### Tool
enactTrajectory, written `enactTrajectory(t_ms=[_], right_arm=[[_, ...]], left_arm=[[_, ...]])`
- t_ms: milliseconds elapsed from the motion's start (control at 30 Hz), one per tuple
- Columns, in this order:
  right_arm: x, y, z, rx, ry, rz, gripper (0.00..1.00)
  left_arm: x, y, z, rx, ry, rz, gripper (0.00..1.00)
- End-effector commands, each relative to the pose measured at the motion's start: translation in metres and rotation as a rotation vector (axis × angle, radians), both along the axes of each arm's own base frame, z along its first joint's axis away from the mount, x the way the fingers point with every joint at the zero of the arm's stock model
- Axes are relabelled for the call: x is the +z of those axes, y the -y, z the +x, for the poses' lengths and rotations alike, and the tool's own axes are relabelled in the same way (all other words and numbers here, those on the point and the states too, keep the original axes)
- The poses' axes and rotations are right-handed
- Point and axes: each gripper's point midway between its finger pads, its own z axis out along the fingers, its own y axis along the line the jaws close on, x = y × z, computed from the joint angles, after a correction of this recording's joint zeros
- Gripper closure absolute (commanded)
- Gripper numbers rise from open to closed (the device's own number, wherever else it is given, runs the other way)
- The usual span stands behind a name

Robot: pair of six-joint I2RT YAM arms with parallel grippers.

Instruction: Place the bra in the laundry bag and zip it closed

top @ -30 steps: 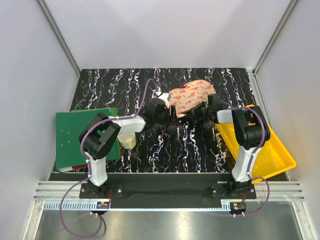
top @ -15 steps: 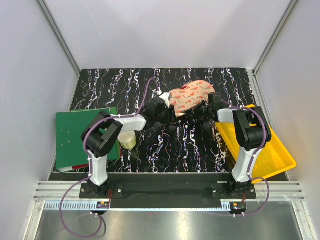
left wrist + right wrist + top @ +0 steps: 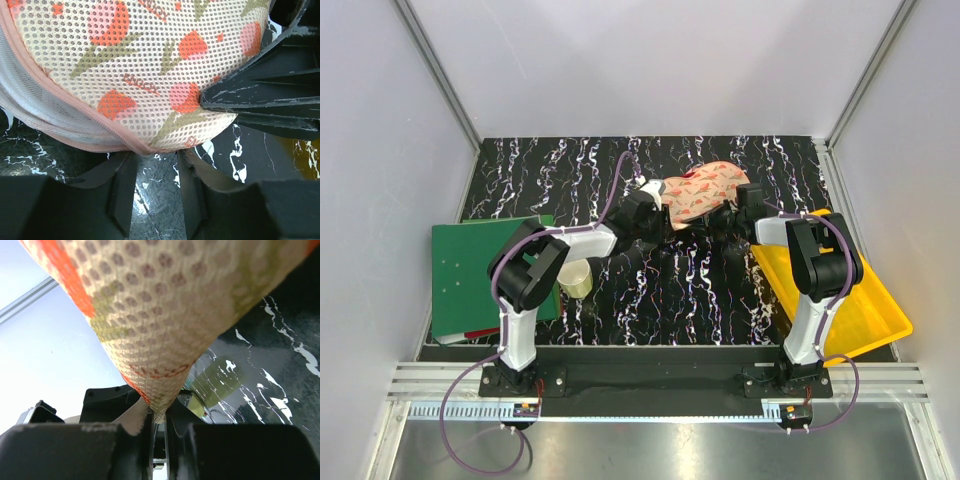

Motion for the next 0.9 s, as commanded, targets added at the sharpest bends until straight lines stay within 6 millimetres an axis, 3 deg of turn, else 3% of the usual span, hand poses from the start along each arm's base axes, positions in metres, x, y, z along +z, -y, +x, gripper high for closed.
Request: enactTrajectory(t_ms=[0, 167, 300, 467, 667, 733, 800, 833, 867], right_arm=[[0.028, -0.005, -0.002, 0.026, 0.06, 0.052, 0.94], [0.028, -0.005, -0.004, 0.025, 0.06, 0.055, 0.96], [0.024, -0.003, -0.006, 0.017, 0.052, 0.042, 0.99], [0.015, 0.004, -0.004, 0.031, 0.078, -0.006, 1.0], [0.003, 0.027, 0.004, 0.075, 0.126, -0.187, 1.0], [0.001, 0.034, 0.009, 0.086, 0.119, -0.238, 1.0], [-0.007, 0.035, 0.011, 0.137, 0.129, -0.279, 1.0], [0.004, 0.032, 0.021, 0.171, 0.178, -0.283, 1.0], [-0.006, 0.031, 0.019, 0.195, 0.142, -0.287, 1.0]], left_arm=[[0.021, 0.002, 0.024, 0.061, 0.074, -0.015, 0.64], [0.02, -0.002, 0.026, 0.084, 0.072, -0.002, 0.74], [0.015, -0.016, 0.029, 0.148, 0.042, 0.037, 1.0], [0.002, -0.041, 0.025, 0.215, -0.044, 0.054, 1.0], [-0.001, -0.068, 0.015, 0.255, -0.077, 0.114, 1.0], [-0.004, -0.067, 0.006, 0.233, -0.104, 0.086, 1.0], [0.004, -0.054, 0.001, 0.189, -0.105, 0.015, 1.0], [0.004, -0.049, -0.003, 0.172, -0.112, 0.002, 1.0], [0.005, -0.039, -0.008, 0.138, -0.116, -0.02, 1.0]])
